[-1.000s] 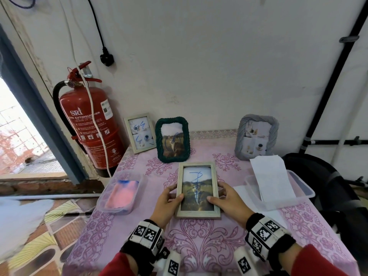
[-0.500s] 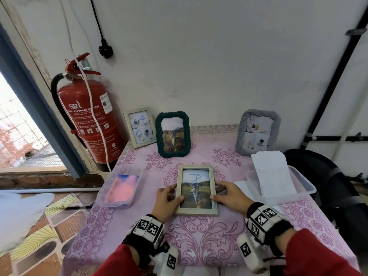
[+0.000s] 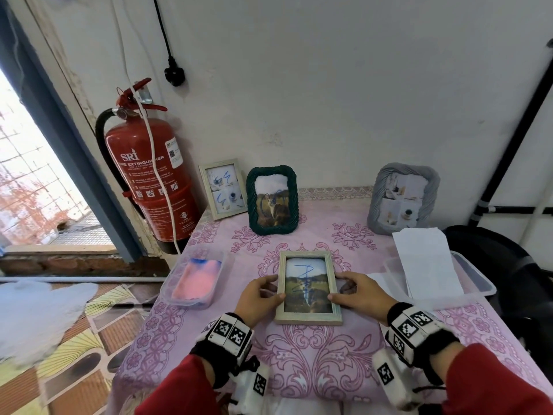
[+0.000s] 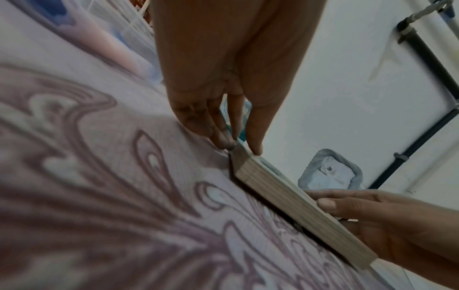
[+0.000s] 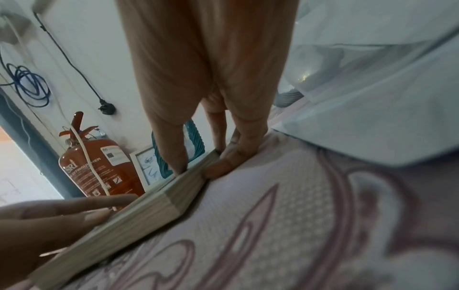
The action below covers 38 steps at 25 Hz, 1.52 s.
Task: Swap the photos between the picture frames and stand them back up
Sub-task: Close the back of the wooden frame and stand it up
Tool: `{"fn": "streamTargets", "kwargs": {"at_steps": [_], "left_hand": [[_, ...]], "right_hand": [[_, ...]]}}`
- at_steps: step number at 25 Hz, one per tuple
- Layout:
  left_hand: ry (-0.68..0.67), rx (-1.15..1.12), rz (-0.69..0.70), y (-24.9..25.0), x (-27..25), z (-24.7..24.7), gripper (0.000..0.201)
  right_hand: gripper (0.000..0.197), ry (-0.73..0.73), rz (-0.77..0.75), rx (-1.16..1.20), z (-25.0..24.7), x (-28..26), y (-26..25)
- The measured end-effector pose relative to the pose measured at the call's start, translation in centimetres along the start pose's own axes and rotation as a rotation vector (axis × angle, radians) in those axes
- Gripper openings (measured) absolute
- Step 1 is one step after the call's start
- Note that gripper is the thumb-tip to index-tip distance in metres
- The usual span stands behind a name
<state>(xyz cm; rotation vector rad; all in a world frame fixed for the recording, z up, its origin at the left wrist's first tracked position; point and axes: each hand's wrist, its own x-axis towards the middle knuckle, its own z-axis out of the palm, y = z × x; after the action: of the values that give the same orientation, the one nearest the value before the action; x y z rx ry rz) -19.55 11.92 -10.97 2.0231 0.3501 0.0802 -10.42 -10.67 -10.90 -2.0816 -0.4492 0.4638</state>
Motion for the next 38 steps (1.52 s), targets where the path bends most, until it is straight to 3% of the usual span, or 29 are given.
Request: {"fn": "streamTargets", "kwargs": {"at_steps": [4,8,11,16,19,29,33,38], "left_hand": [[0.112,-0.018,0.06,1.4,0.0,-3.2,0.034],[0.253,0.098,0.135,1.6,0.6,-8.4,0.024],[0.343,0.244,0.106,0.1,1.5,-11.8,0.023],[0.15,0.551,-0.145,-2.9,2.1,-14.1,0.042],[0.066,0.669,-0.173,-3.6,2.1,-14.2,0.052],[0.281,0.625,-0.149,-4.0,1.7,-13.8,0.034],[0.452,0.475,-0.076,-2.9,1.6,-14.4,0.031],[0.646,0.332,0.239,1.4,1.9,-14.3,0.035]], "right_hand": [[0.069,-0.021,-0.001,0.019,-0.3,0.3,0.2],[0.071,-0.079,-0.032,-0.059,-0.3,0.7,0.0],[0.071,-0.104,-0.02,-0.035,-0.4,1.0,0.2],[0.07,-0.135,0.012,0.088,-0.5,1.2,0.4],[0.069,-0.145,0.023,0.111,-0.5,1.3,0.4],[0.068,-0.126,0.016,0.114,-0.4,1.3,0.7],[0.069,-0.128,0.008,0.113,-0.3,1.3,0.7],[0.069,-0.13,0.013,0.125,-0.3,1.2,0.7]]}}
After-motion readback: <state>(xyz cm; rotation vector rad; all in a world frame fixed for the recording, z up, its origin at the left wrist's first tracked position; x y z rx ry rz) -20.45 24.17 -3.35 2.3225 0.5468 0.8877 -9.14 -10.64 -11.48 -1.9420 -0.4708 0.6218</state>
